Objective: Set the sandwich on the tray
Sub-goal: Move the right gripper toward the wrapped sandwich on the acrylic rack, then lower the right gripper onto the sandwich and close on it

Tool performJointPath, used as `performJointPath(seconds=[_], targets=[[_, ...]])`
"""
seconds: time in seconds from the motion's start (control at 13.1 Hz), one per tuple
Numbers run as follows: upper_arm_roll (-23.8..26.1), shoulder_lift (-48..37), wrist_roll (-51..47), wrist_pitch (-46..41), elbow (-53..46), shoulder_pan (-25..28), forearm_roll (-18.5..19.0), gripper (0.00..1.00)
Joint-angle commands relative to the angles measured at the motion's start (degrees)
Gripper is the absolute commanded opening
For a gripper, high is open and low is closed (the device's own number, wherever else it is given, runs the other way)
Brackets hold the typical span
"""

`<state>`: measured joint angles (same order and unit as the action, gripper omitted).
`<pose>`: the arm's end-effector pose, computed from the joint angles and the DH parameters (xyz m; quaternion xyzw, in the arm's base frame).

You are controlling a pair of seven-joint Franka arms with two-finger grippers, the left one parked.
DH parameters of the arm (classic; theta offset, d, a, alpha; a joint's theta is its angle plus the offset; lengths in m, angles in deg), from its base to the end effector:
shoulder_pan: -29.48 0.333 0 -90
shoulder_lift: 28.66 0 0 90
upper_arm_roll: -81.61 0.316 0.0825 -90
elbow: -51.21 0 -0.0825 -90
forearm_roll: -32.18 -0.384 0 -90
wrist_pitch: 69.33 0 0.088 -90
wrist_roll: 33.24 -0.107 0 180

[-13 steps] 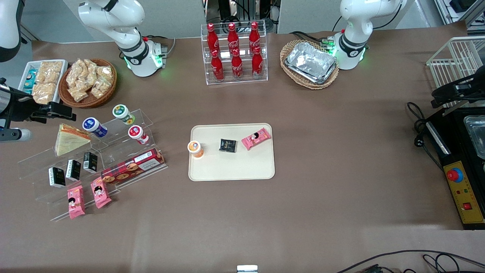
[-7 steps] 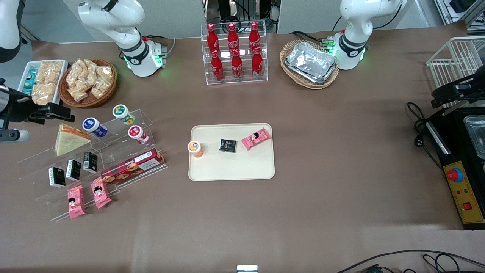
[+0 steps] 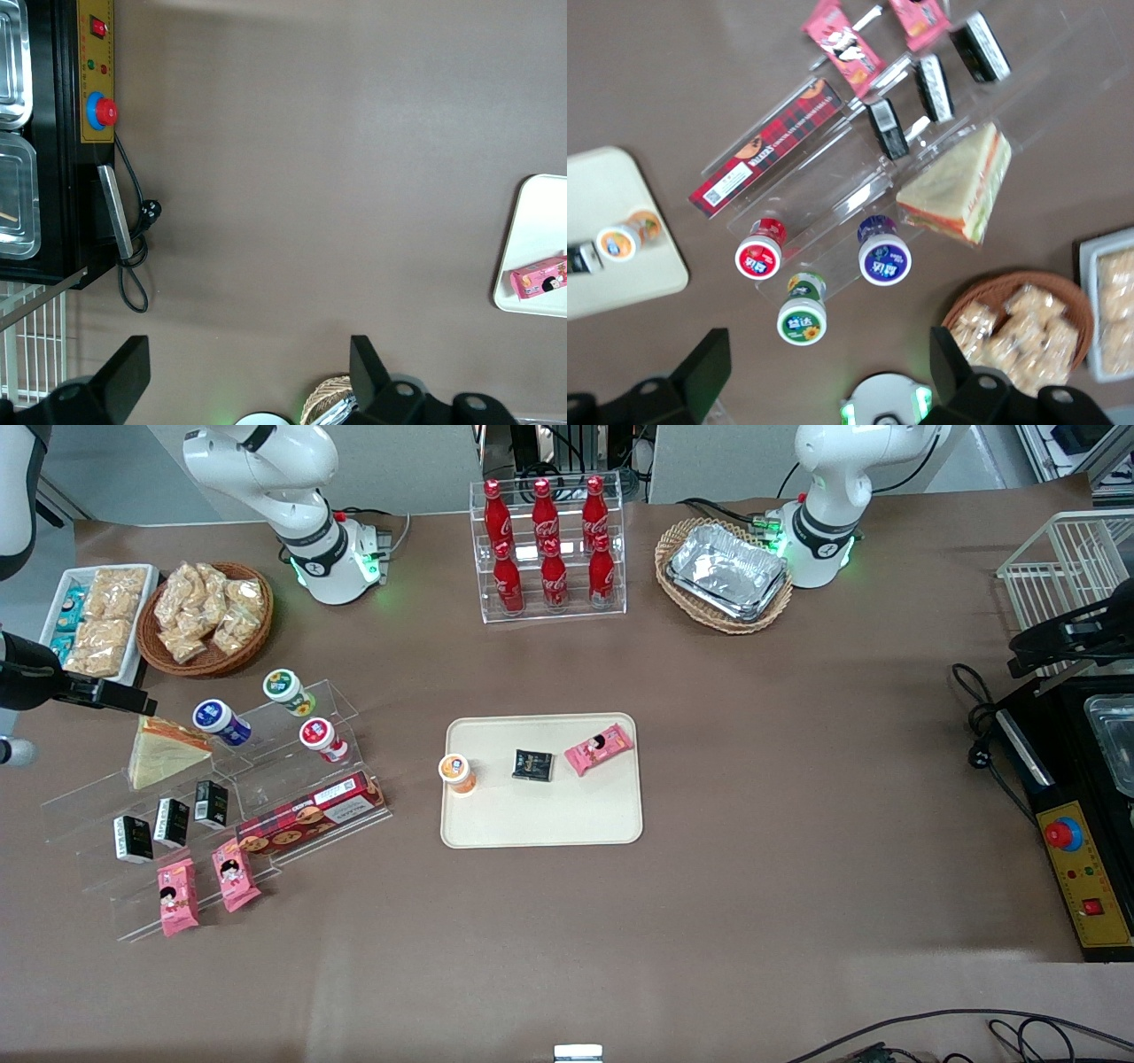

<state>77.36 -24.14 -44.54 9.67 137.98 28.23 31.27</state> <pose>0.5538 -0.0497 0.5922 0.9837 -0.1448 -0.1071 0.0004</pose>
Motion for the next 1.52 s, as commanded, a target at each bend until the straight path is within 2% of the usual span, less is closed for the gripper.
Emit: performJointPath(seconds=[0.0,0.23,0.53,0.68,0.91,1.22,1.45], targets=[[0.0,-1.1,-17.2,-1.7,0.8,1.1,0.9,1.00],[-2.6,-1.2,-19.4,-1.9,0.9,1.1,0.8,1.00],[-5.9,-2.7,-15.3,0.4,3.8,1.2,0.9,1.00],[-6.3,-7.0,-13.6,6.8,11.9,1.2,1.1,1.00],[-6.7,-12.6,-11.0,17.1,23.2,1.1,3.5,1.00],[-11.0,-13.2,-4.4,23.6,28.7,1.2,4.0,1.00],[-12.6,-13.4,-3.7,29.6,33.5,1.2,4.0,1.00]])
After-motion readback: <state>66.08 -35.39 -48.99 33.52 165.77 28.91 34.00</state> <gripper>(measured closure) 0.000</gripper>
